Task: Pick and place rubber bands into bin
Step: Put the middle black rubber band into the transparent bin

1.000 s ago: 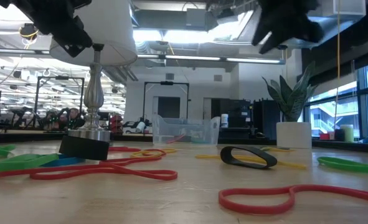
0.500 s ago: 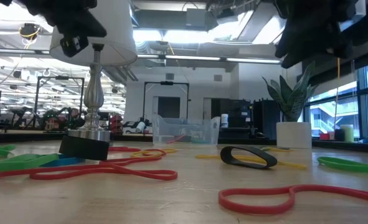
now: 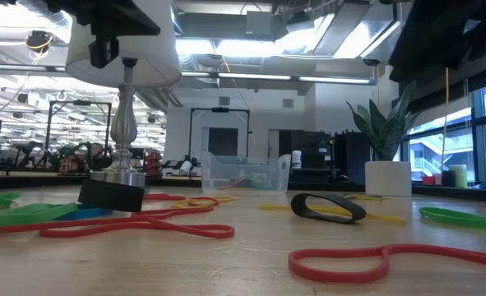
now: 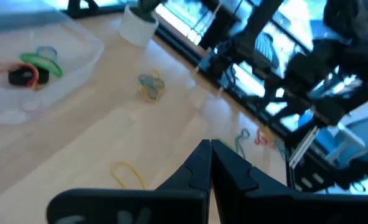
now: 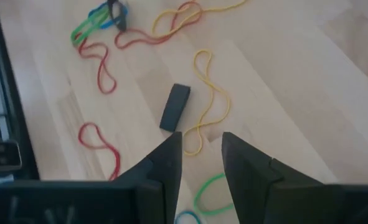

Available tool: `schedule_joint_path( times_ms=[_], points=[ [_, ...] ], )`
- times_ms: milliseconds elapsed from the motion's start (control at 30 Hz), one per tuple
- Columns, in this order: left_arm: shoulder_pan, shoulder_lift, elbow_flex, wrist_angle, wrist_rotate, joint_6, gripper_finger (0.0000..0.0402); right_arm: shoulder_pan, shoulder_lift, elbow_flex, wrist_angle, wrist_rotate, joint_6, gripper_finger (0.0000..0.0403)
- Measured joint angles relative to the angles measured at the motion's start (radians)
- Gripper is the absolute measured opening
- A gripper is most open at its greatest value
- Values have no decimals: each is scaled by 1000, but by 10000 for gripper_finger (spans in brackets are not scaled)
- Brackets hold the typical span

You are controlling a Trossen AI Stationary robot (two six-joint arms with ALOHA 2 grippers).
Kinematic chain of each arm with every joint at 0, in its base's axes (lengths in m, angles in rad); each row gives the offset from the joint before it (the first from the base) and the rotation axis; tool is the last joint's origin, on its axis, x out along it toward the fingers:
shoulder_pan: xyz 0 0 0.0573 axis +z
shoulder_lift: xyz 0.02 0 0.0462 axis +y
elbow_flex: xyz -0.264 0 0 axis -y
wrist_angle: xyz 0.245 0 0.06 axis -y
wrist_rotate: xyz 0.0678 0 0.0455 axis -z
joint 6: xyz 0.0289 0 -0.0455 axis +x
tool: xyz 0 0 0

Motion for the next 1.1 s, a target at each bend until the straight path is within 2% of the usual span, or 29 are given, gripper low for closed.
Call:
schedule_joint_path(
  times_ms=[100, 200, 300, 433, 533, 633, 767, 933, 1100],
  points=[
    [0, 5, 0, 12, -17, 67, 4, 22, 0, 0, -25, -13, -39, 117],
    [-18, 41, 12, 64, 51, 110, 2, 48, 0, 0, -60, -63, -82, 109],
    [-87, 141, 68, 67, 60, 114, 2, 79, 0, 0, -111, -70, -82, 91],
    [-172, 333, 182, -2, 58, 164, 2, 104, 0, -4, -140, -67, -58, 61],
    [-217, 478, 296, -136, 64, 152, 2, 125, -19, -92, -26, -43, -44, 35],
    [-255, 608, 420, -287, 76, 118, 2, 142, -58, -227, 177, -77, -7, 9],
    [-287, 752, 575, -474, 149, 106, 3, 174, -111, -374, 355, -95, -5, 12],
    [-300, 868, 690, -615, 190, 110, 10, 193, -147, -456, 380, -97, -1, 17],
    [-284, 931, 703, -644, 220, 137, 49, 193, -150, -460, 401, -97, 20, 6]
  ],
)
